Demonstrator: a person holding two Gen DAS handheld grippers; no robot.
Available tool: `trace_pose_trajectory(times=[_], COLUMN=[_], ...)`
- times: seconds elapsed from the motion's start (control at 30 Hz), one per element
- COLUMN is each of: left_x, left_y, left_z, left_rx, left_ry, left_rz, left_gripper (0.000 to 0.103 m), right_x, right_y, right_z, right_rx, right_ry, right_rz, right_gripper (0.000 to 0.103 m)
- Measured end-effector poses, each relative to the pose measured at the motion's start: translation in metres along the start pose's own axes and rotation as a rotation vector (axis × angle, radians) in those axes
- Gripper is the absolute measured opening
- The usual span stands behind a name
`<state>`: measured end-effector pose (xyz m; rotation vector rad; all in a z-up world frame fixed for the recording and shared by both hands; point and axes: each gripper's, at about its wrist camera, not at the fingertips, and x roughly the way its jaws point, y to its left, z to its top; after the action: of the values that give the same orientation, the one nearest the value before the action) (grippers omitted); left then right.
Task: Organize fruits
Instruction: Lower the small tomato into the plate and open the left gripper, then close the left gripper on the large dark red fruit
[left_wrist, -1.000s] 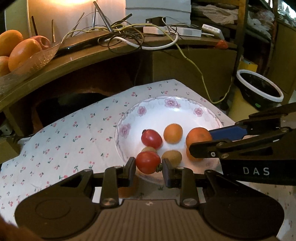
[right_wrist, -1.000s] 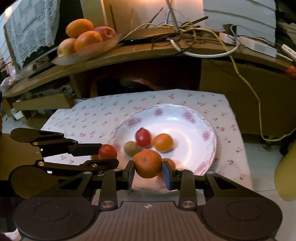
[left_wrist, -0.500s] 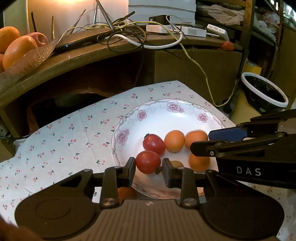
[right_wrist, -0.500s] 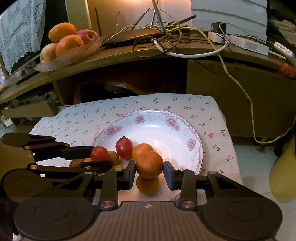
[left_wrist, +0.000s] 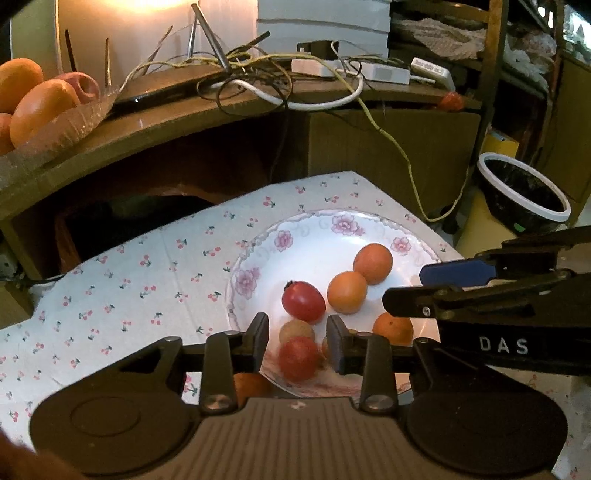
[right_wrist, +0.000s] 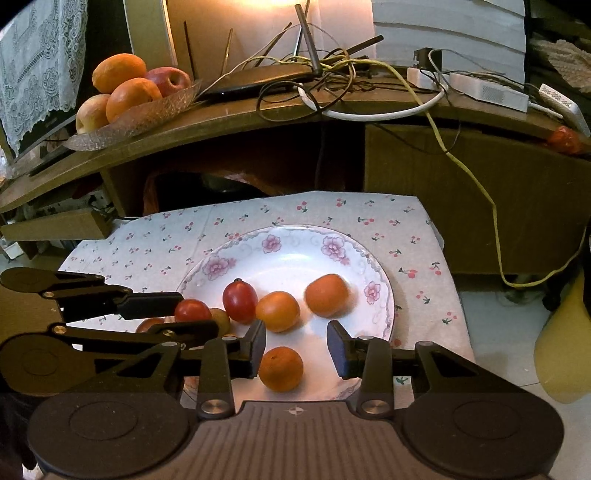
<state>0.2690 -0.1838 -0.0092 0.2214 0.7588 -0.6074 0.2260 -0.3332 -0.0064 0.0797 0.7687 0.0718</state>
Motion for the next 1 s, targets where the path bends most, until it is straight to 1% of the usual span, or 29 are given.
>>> trace_pose_trajectory(times=[0.13, 0.23, 0.4, 0.53, 0.67, 0.73, 0.77, 0.83, 0.9, 1.0], left_x=[-0.012, -0.019, -0.025, -0.022, -0.013, -0.007, -0.005, -0.001, 0.003, 0.013], left_y=[0.011, 0.021, 0.040, 0.043, 0.039, 0.041, 0.043, 0.045, 0.044, 0.039], left_z=[0.000, -0.004, -0.018, -0.029, -0.034, -0.032, -0.031, -0.027, -0.025, -0.025], left_rx=[-0.004, 0.005, 0.017, 0.056, 0.109, 0.113, 0.110, 0.118, 0.137, 0.171], left_ry=[-0.011, -0.003, 0.042, 0.082, 0.102, 0.106, 0.106, 0.112, 0.116, 0.129], left_rz=[0.008, 0.018, 0.027, 0.022, -0.005, -0.023, -0.038, -0.065, -0.087, -0.088], left_gripper=[0.040, 0.040, 0.041, 0.041, 0.041, 0.046, 0.048, 0.048, 0.049, 0.048], right_x=[-0.006, -0.011, -0.019, -0.018, -0.013, -0.009, -0.007, -0.001, 0.004, 0.007], right_y=[0.005, 0.013, 0.031, 0.048, 0.066, 0.072, 0.074, 0.074, 0.072, 0.074], right_z=[-0.002, -0.005, -0.011, -0.017, -0.022, -0.024, -0.025, -0.026, -0.025, -0.028], right_rx=[-0.010, -0.032, -0.074, -0.103, -0.152, -0.172, -0.179, -0.179, -0.163, -0.174], right_ry=[-0.002, 0.005, 0.027, 0.062, 0.096, 0.111, 0.117, 0.131, 0.151, 0.168], right_rz=[0.023, 0.049, 0.107, 0.161, 0.199, 0.208, 0.201, 0.189, 0.195, 0.186], right_gripper=[0.039, 0.039, 0.039, 0.039, 0.039, 0.039, 0.039, 0.039, 0.039, 0.038])
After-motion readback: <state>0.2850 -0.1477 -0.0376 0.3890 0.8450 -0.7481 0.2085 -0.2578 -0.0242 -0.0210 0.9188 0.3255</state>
